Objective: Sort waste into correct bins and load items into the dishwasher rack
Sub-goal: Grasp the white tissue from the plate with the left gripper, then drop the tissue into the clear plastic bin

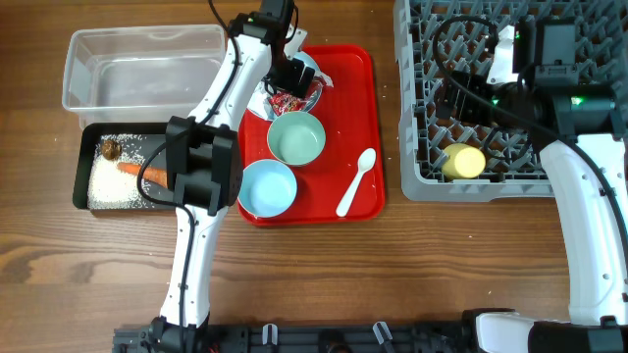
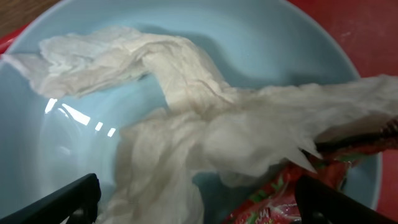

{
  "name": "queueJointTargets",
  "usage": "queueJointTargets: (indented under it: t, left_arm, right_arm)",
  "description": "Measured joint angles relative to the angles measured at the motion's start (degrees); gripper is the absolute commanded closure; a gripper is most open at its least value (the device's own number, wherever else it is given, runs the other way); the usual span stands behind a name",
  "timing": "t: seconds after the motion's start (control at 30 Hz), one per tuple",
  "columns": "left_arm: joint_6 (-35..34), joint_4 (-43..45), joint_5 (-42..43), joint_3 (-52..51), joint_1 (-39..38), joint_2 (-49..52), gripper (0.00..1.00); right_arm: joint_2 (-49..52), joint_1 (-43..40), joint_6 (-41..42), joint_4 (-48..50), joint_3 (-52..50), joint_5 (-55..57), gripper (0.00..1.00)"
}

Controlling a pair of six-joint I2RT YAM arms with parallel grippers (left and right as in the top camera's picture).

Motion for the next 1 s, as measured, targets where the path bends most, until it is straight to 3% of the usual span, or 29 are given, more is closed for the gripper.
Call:
queueJointTargets:
  t: [0.17, 0.3, 0.73, 1.0]
  left_arm:
    - [0.6, 1.0, 0.0, 0.0, 0.0, 0.9, 0.70]
    - [0.4, 0.1, 0.1, 0.0, 0.0, 0.9, 0.96]
    - [-7.6, -1.4, 2.3, 0.0, 0.8, -1.0, 0.96]
    - [-10.4, -1.4, 2.3, 0.0, 3.3, -16.1, 0.96]
  right_arm:
    - [0.0, 0.0, 0.0, -0.3, 0.0, 0.0, 0.00]
    - [0.0, 0.0, 0.0, -1.3, 0.0, 0.0, 0.00]
    - [0.0, 0.0, 0.0, -1.8, 0.0, 0.0, 0.00]
    - [0.0, 0.0, -0.2, -1.8, 0.0, 0.0, 0.00]
